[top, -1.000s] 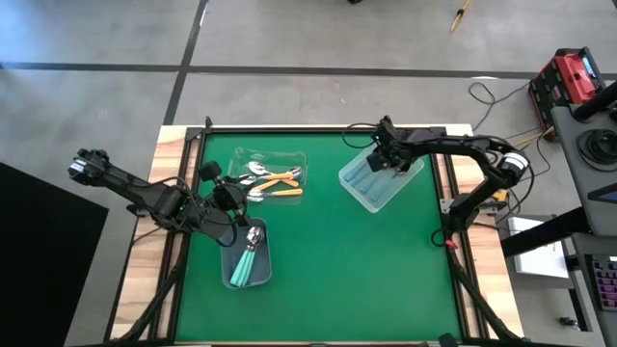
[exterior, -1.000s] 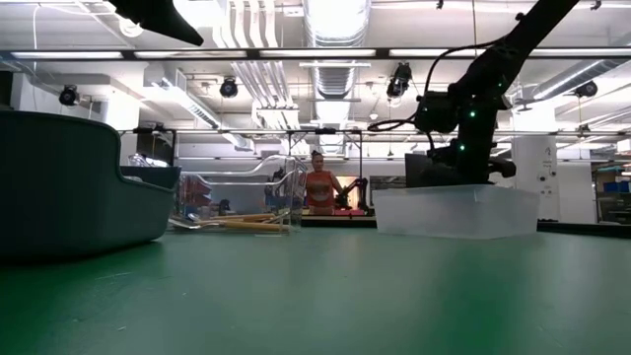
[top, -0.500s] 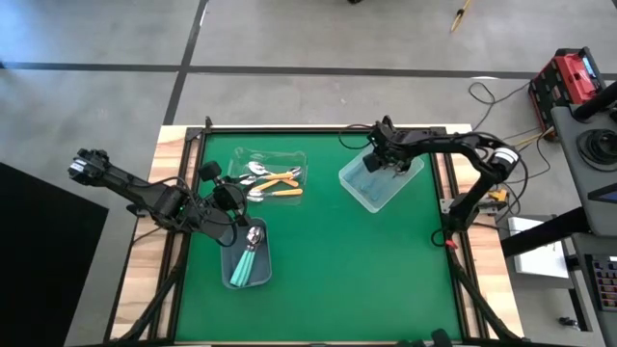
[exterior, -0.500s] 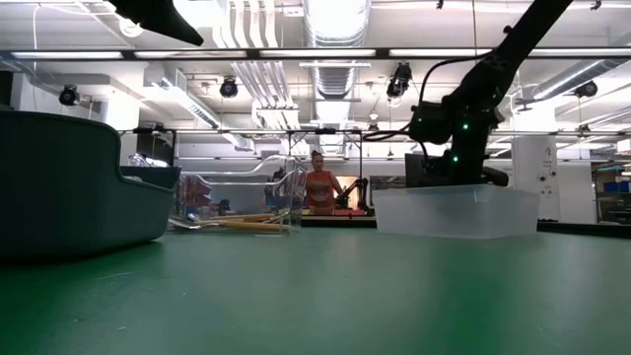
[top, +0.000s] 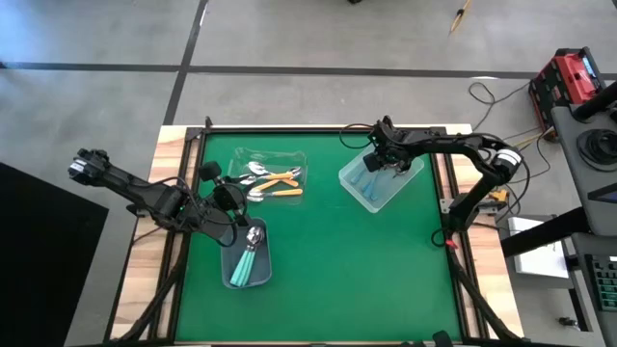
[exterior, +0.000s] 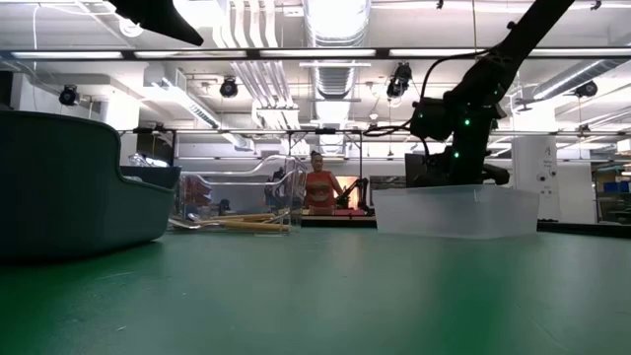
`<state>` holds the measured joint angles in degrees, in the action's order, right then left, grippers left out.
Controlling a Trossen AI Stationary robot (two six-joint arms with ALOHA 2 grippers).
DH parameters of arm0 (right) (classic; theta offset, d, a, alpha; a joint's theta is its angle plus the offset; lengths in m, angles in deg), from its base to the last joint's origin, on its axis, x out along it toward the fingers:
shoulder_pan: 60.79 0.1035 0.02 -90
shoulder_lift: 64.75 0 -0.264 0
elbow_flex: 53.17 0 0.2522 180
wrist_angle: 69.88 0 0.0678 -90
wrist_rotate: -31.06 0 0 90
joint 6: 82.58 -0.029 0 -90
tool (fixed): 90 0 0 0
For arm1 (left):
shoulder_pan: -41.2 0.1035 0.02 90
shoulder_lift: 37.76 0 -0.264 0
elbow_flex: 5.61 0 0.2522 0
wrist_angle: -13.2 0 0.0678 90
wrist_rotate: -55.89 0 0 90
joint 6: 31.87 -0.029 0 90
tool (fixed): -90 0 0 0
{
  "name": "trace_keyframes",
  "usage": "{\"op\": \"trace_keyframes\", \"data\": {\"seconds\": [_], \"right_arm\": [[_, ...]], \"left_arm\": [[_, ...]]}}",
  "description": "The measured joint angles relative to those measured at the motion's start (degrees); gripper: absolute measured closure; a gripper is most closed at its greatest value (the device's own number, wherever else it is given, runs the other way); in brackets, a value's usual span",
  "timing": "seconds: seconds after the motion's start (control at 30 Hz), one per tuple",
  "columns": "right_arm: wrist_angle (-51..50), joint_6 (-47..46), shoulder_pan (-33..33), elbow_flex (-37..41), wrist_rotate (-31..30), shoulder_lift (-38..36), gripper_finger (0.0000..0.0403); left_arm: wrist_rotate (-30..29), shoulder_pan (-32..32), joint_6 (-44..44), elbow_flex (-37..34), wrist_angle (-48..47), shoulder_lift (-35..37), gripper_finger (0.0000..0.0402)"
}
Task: Sort silverware by color (type)
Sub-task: Put the blue spoon into the white bin
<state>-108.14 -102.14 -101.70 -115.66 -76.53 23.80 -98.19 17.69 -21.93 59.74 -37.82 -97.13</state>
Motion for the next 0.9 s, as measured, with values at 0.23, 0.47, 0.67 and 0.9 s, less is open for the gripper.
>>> {"op": "trace_keyframes", "data": {"seconds": [0.23, 0.47, 0.67, 0.9], "right_arm": [[-3.71, -1.58, 0.75, 0.00, 3.10, -3.56, 0.0390], [-4.07, -3.89, 4.21, 0.04, 11.85, -2.51, 0.0390], [-3.37, -6.00, 6.96, 0.04, 11.40, -0.89, 0.0390], [-1.75, -6.85, 7.80, 0.09, 8.45, 0.62, 0.0390]], "left_arm": [[0.00, -0.01, 0.00, 0.00, 0.02, 0.00, 0.0326], [0.00, 0.00, 0.00, 0.00, 0.20, 0.00, 0.0326], [0.00, -0.01, 0.00, 0.00, 0.22, 0.00, 0.0326], [0.00, 0.01, 0.00, 0.00, 0.27, 0.00, 0.0326]]}}
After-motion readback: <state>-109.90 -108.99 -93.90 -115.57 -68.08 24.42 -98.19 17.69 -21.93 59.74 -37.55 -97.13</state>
